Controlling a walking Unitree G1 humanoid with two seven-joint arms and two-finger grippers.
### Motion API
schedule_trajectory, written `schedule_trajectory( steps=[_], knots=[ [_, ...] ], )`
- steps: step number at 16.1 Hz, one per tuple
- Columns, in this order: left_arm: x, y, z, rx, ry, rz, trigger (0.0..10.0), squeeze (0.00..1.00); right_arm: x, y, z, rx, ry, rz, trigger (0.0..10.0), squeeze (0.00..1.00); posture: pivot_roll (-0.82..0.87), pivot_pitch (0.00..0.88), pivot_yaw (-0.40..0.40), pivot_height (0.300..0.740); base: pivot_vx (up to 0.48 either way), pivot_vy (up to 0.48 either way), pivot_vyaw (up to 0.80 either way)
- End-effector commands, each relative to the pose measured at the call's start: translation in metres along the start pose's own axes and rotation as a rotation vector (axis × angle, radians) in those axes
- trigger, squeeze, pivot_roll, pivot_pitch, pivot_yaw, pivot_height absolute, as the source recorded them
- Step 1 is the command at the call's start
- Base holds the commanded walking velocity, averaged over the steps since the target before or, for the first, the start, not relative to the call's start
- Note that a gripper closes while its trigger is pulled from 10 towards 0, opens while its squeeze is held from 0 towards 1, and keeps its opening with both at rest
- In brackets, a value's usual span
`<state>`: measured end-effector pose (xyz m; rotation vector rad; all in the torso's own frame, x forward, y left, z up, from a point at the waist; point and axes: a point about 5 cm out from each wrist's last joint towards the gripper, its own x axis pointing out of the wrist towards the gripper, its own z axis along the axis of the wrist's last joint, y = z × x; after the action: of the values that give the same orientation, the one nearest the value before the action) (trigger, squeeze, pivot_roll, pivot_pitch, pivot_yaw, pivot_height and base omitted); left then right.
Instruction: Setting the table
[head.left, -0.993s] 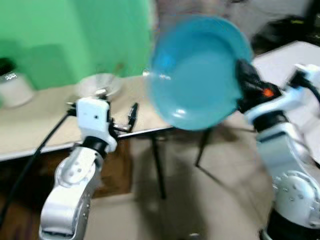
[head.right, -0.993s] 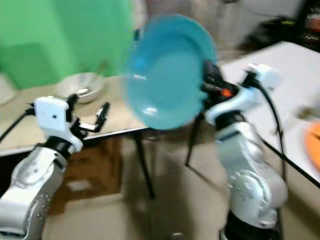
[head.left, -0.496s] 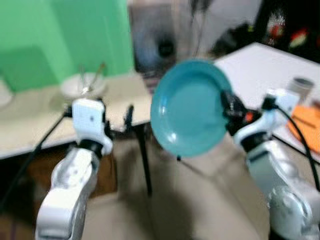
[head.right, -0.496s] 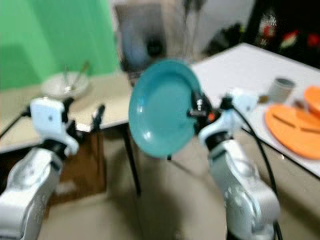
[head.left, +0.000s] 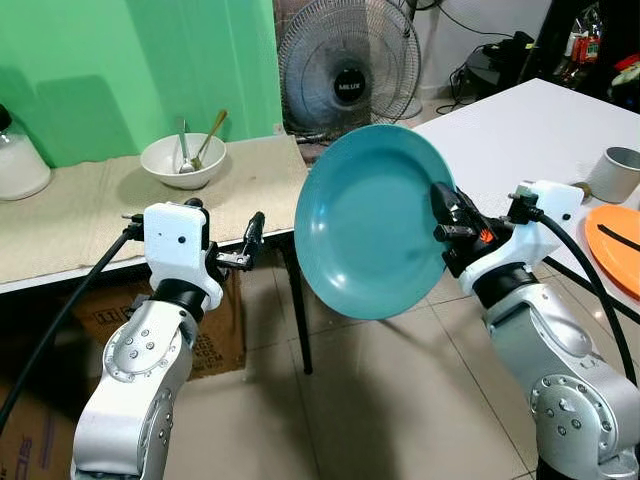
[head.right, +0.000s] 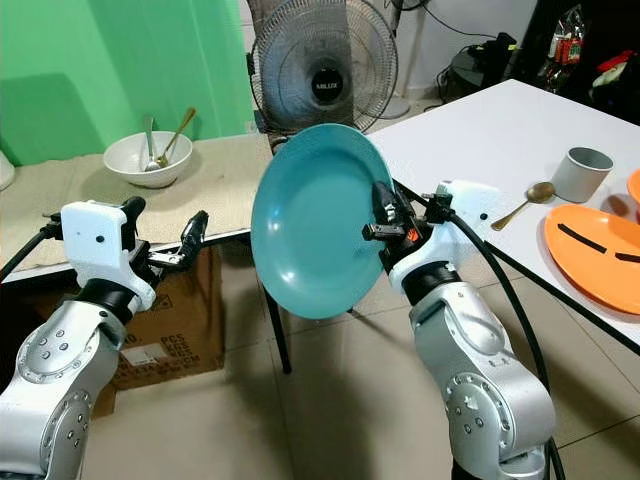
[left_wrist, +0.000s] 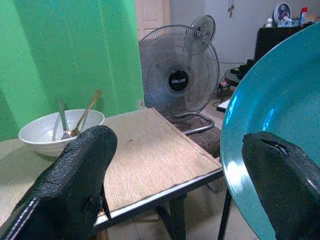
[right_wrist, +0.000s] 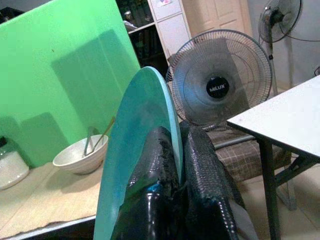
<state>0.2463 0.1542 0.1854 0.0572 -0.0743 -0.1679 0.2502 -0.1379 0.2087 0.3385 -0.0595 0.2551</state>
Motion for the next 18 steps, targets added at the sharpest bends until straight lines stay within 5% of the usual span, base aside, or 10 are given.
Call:
schedule_trajectory(
  steps=[1, 18],
  knots=[
    [-0.0007, -0.0001, -0.0016, -0.004, 0.009, 0.001, 10.0, 0.00, -0.0011, -0.0001, 0.0010, -0.009, -0.004, -0.007, 10.0, 0.00, -0.09, 0.000, 0.033, 0.740, 0.000, 0.000, -0.80],
    [0.0041, 0.0009, -0.0059, -0.003, 0.032, 0.010, 10.0, 0.00, -0.0029, -0.0020, -0.0045, -0.040, 0.017, -0.046, 10.0, 0.00, -0.10, 0.000, 0.028, 0.740, 0.000, 0.013, -0.80]
  ],
)
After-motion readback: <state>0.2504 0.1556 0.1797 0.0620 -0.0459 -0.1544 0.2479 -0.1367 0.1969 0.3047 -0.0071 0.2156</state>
